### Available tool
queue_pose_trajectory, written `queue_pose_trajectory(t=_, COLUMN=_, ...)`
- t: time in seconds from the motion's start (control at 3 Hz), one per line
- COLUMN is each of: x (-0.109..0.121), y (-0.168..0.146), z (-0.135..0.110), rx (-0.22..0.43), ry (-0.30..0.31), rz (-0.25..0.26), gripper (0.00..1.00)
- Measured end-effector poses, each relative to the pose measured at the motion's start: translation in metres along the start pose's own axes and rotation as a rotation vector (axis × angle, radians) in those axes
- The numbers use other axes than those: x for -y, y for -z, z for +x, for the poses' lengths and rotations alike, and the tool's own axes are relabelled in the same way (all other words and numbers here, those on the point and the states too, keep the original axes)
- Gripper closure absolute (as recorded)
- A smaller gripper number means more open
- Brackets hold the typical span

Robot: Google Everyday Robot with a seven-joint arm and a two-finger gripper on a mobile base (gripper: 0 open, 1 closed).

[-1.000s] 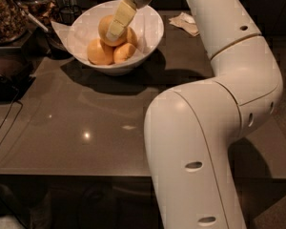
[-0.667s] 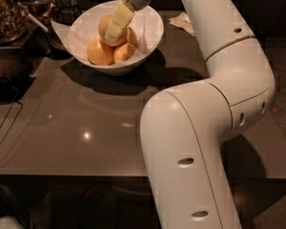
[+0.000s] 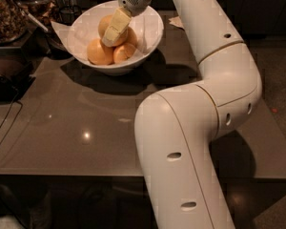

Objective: Pick orange from white bowl

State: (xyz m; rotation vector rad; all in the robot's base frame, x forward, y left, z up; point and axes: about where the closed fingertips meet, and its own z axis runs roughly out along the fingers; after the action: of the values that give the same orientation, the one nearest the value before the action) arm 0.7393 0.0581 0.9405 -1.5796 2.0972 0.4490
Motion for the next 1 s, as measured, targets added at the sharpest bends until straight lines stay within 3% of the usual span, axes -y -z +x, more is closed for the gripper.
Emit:
queue_pose_trajectory(t=0.33, x=0.001, y=-0.012, z=0.000, rx=-0.004, ry=-0.008, rz=-0.017, gripper=0.00)
queue_pose_trajectory(t=1.0, x=-0.007, y=-0.021, z=-0.014, rx=0.025, ry=0.062, rz=-0.049, gripper=0.42)
